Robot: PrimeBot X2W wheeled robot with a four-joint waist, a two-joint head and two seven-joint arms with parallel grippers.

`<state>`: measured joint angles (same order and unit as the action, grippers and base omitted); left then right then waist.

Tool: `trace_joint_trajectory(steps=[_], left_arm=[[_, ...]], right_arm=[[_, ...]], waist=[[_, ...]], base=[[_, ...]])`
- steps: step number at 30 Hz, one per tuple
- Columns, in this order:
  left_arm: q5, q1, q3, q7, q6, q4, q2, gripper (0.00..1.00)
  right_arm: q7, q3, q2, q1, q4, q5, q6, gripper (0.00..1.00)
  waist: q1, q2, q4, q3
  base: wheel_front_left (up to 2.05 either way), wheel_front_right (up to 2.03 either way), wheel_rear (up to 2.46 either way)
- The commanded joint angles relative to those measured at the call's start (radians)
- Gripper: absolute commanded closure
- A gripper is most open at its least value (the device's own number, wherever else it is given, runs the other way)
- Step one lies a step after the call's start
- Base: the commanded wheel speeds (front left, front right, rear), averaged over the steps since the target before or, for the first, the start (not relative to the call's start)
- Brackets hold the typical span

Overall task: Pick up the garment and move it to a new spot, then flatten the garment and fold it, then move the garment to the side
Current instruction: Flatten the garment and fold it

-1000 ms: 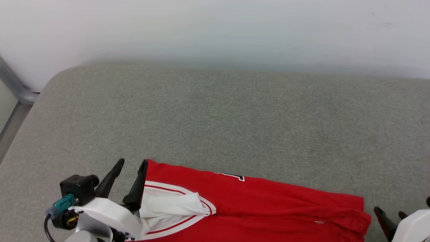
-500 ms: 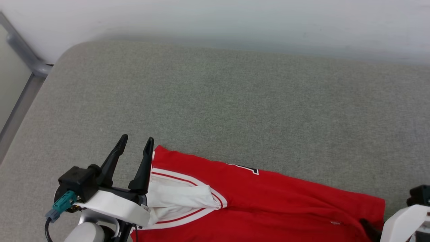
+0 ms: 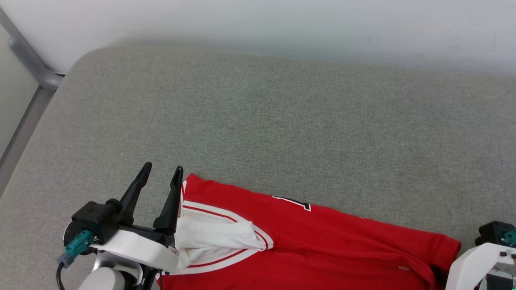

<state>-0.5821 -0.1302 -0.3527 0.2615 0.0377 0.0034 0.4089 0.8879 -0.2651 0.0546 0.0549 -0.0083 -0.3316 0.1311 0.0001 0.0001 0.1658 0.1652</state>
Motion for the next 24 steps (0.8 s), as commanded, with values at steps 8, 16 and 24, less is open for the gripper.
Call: trace_joint_trajectory(steps=[8,16,24], left_arm=[[0.017,0.043,-0.002,-0.002,0.014,0.02,0.002,0.0],[0.026,0.06,-0.018,-0.02,0.03,0.009,0.005,0.0],[0.054,0.064,-0.035,-0.025,0.053,0.004,0.013,0.0]], right_arm=[[-0.002,0.007,0.025,-0.024,-0.036,0.015,-0.001,1.0],[0.017,-0.159,0.046,-0.001,-0.064,0.015,-0.001,1.0],[0.097,-0.347,0.007,-0.041,-0.041,-0.097,-0.001,1.0]], waist=[[-0.0001,-0.0001,-0.031,-0.067],[-0.0001,-0.0001,-0.047,-0.097],[-0.0001,-0.0001,-0.052,-0.124]], base=[[0.0,0.0,0.0],[0.0,0.0,0.0],[0.0,0.0,0.0]])
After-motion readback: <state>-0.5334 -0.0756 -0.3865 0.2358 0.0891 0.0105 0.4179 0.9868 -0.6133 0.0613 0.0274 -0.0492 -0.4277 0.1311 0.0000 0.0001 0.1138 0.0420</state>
